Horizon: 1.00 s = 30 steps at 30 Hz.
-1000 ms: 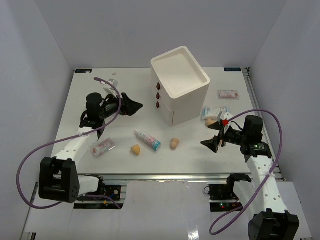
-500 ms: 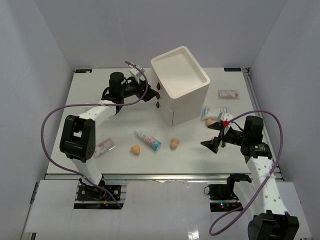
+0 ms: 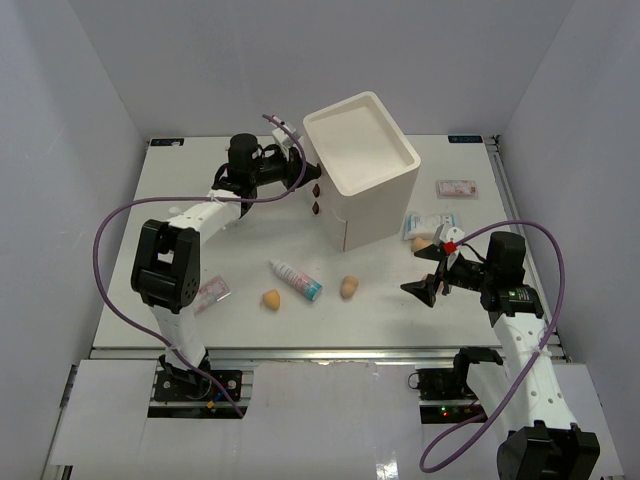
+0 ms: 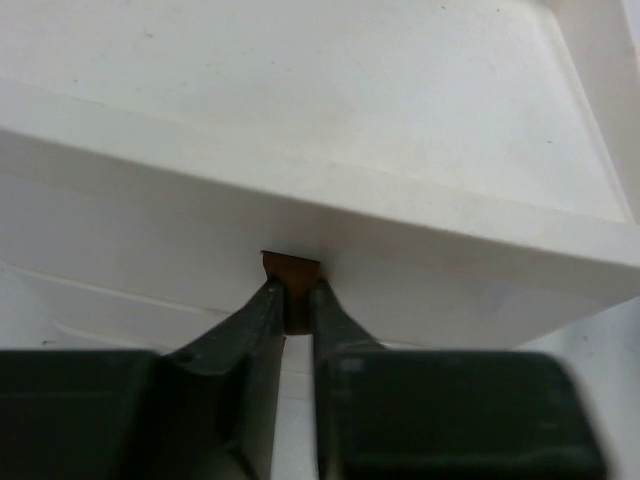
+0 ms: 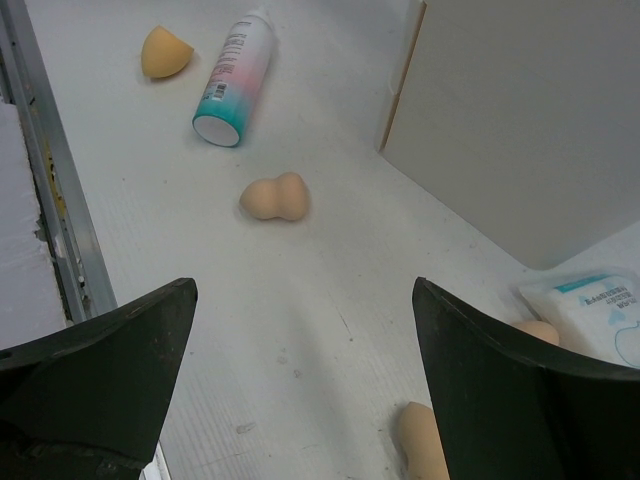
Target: Organize the makeup
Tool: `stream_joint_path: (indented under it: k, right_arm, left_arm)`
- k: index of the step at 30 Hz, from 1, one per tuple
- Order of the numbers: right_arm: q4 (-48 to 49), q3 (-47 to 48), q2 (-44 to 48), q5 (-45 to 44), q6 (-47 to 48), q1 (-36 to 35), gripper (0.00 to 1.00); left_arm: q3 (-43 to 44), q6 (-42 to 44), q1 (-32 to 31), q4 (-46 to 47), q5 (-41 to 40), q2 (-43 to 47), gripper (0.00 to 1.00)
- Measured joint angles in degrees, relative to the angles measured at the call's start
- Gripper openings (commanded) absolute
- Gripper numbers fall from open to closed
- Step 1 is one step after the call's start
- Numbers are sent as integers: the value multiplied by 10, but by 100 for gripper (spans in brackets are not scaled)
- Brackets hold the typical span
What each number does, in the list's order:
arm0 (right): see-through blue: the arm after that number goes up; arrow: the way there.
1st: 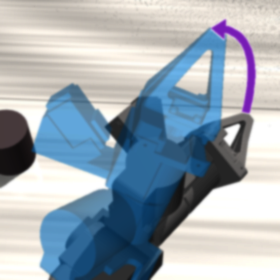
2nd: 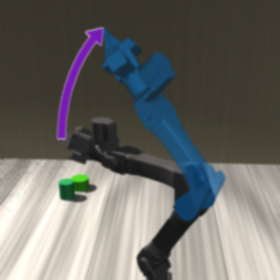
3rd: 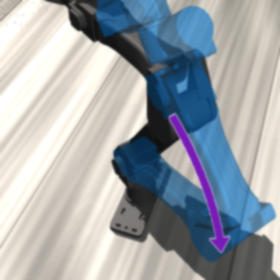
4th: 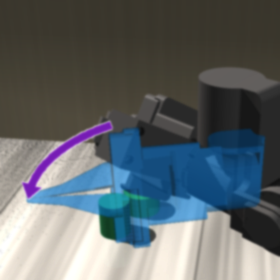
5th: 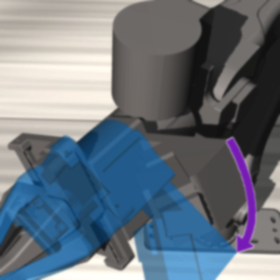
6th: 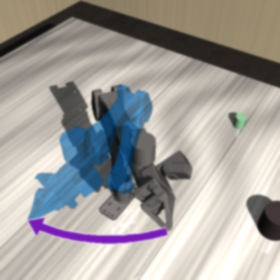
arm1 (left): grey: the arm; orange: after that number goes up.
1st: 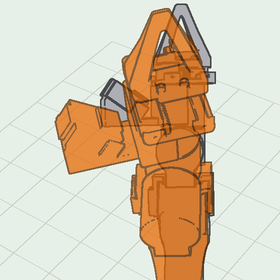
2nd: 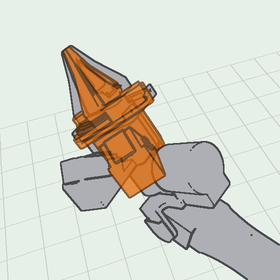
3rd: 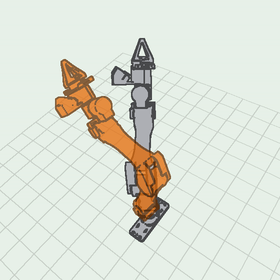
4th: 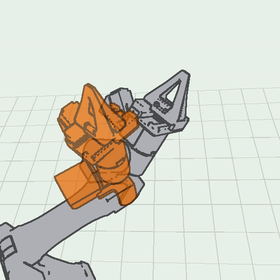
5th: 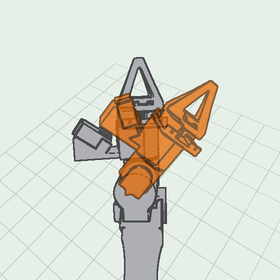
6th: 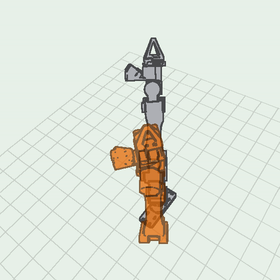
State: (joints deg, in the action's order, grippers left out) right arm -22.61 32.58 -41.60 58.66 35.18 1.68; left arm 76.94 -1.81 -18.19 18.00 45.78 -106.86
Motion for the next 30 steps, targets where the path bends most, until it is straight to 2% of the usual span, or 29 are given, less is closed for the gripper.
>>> stream_joint_path:
  k: [2, 12, 23, 30]
  right_arm:
    - [0, 0, 0, -2, 0, -1, 95]
    - [0, 0, 0, -7, 0, -3, 94]
    - [0, 0, 4, -11, 0, -7, 94]
    - [0, 0, 9, -13, 0, -8, 94]
  left_arm:
    - [2, -2, 0, 1, 3, -3, 0]
    - [-4, -4, 0, -4, -4, 4, 0]
    - [-108, 33, 2, -40, -81, 118, 0]
    - [-157, 39, 28, -83, -116, 186, 0]
